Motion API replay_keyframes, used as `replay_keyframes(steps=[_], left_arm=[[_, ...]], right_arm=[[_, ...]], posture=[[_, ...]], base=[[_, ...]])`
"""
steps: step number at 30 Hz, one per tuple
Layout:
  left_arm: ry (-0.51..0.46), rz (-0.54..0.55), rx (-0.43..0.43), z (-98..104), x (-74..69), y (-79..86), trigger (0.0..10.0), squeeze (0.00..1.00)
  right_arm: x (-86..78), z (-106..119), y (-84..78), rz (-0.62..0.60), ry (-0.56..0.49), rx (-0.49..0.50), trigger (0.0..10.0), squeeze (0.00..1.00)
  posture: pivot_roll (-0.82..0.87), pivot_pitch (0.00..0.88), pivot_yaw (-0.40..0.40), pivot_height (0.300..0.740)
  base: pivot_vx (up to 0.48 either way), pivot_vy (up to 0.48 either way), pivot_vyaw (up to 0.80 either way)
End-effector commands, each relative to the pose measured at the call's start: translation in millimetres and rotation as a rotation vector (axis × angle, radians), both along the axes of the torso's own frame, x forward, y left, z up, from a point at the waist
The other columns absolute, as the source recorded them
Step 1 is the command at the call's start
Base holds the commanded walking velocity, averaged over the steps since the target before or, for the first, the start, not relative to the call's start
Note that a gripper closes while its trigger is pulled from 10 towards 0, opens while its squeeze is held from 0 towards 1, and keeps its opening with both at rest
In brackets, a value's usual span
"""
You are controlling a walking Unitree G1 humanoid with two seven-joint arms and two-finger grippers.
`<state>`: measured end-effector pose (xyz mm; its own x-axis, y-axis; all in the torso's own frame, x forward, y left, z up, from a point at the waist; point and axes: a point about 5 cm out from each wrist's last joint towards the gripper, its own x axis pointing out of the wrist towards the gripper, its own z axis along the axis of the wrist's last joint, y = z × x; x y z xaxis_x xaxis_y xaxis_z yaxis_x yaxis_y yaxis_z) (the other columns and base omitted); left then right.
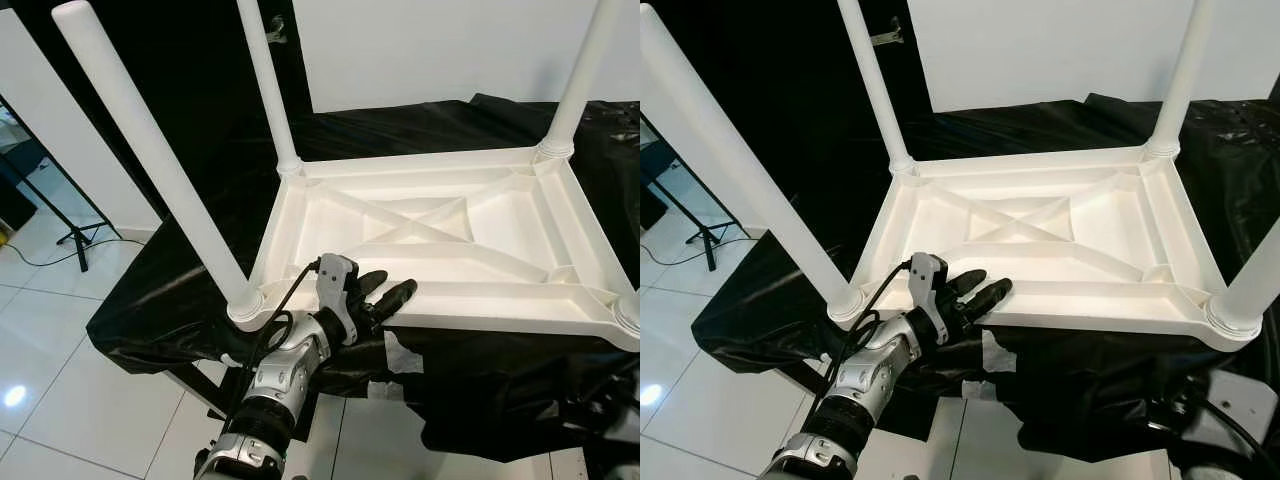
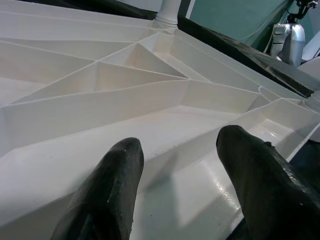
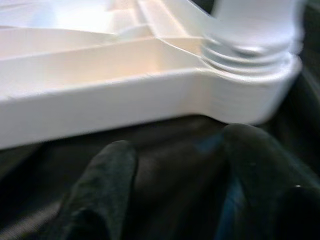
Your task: Building children table
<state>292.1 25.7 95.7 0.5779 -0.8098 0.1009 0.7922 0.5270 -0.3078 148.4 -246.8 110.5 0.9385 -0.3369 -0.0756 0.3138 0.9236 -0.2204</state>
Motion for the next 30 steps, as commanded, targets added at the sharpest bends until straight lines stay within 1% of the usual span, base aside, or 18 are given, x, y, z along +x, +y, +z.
replay_keyframes(steps=[1,2,6,8,9,10,14,15,17,18,20,21,23,26,27,28,29,30], left_arm=[[0.017,0.003,0.003,-5,-0.4,2.7,10.0,0.0],[0.013,0.008,0.0,-4,0.5,3.0,10.0,0.0],[0.009,0.019,-0.004,-3,1.5,3.9,10.0,0.0],[0.002,0.027,-0.018,-1,0.9,5.9,10.0,0.0],[0.002,0.027,-0.018,-1,0.9,5.9,10.0,0.0],[-0.001,0.028,-0.022,-1,0.5,6.3,10.0,0.0],[-0.013,0.013,-0.061,4,-3.0,7.7,10.0,0.0],[-0.013,0.013,-0.061,4,-3.0,7.7,10.0,0.0],[-0.018,-0.011,-0.08,6,-5.4,8.2,10.0,0.0],[-0.018,-0.011,-0.08,6,-5.4,8.2,10.0,0.0],[-0.013,-0.052,-0.098,8,-9.3,10.4,10.0,0.0],[-0.013,-0.052,-0.098,8,-9.3,10.4,10.0,0.0],[-0.006,-0.086,-0.103,7,-12.4,12.9,10.0,0.0],[0.001,-0.109,-0.102,6,-14.6,15.4,10.0,0.0],[0.008,-0.125,-0.09,4,-17.4,19.1,10.0,0.0],[0.008,-0.125,-0.09,4,-17.4,19.1,10.0,0.0],[0.019,-0.135,-0.078,0,-21.0,22.9,10.0,0.0],[0.022,-0.136,-0.075,-1,-21.9,23.7,10.0,0.0]], right_arm=[[12.2,-5,0.3,0.051,0.039,0.01,0.0,0.0],[20.4,-5,-1.0,0.068,0.047,0.004,0.0,0.0],[30.7,-5,-2.0,0.096,0.059,-0.002,0.0,0.0],[48.0,-10,-7.0,0.125,0.113,-0.03,0.0,0.0],[48.0,-10,-7.0,0.125,0.113,-0.03,0.0,0.0],[53.7,-13,-9.5,0.131,0.136,-0.037,0.0,0.0],[81.0,-16,-25.0,0.096,0.184,-0.038,0.0,0.0],[81.0,-16,-25.0,0.096,0.184,-0.038,0.0,0.0],[93.5,-15,-30.5,0.076,0.187,-0.039,0.0,0.0],[93.5,-15,-30.5,0.076,0.187,-0.039,0.0,0.0],[112.8,-12,-32.1,0.062,0.179,-0.047,0.0,0.0],[112.8,-12,-32.1,0.062,0.179,-0.047,0.0,0.0],[127.3,-9,-31.1,0.043,0.171,-0.047,0.1,0.0],[134.1,-7,-30.6,0.018,0.162,-0.046,0.1,0.0],[137.3,-7,-32.0,-0.028,0.156,-0.041,0.5,0.0],[137.3,-7,-32.0,-0.028,0.156,-0.041,0.5,0.0],[136.6,-7,-35.2,-0.11,0.142,-0.068,0.0,0.0],[136.4,-7,-36.1,-0.129,0.138,-0.077,1.8,0.0]], posture=[[-0.08,0.0,0.123,0.74],[-0.07,0.0,0.116,0.74],[-0.06,0.0,0.11,0.74],[-0.04,0.0,0.098,0.74],[-0.04,0.0,0.098,0.74],[-0.04,0.0,0.096,0.74],[0.0,0.0,0.086,0.74],[0.0,0.0,0.086,0.74],[0.01,0.0,0.084,0.74],[0.01,0.0,0.084,0.74],[0.02,0.0,0.086,0.74],[0.02,0.0,0.086,0.74],[0.03,0.0,0.087,0.74],[0.03,0.0,0.089,0.74],[0.04,0.0,0.089,0.74],[0.04,0.0,0.089,0.74],[0.04,0.0,0.091,0.74],[0.04,0.0,0.091,0.74]], base=[[0.0,0.0,0.0],[0.0,0.0,0.0],[0.0,0.0,0.0],[0.0,0.0,0.0],[0.0,0.0,0.0],[0.0,0.0,0.0],[0.0,0.0,0.0],[0.0,0.0,0.0],[0.0,0.0,0.0],[0.0,0.0,0.0],[0.0,0.0,0.0],[0.0,0.0,0.0],[0.0,0.0,0.0],[0.0,0.0,0.0],[0.0,0.0,0.0],[0.0,0.0,0.0],[0.0,0.0,0.0],[0.0,0.0,0.0]])
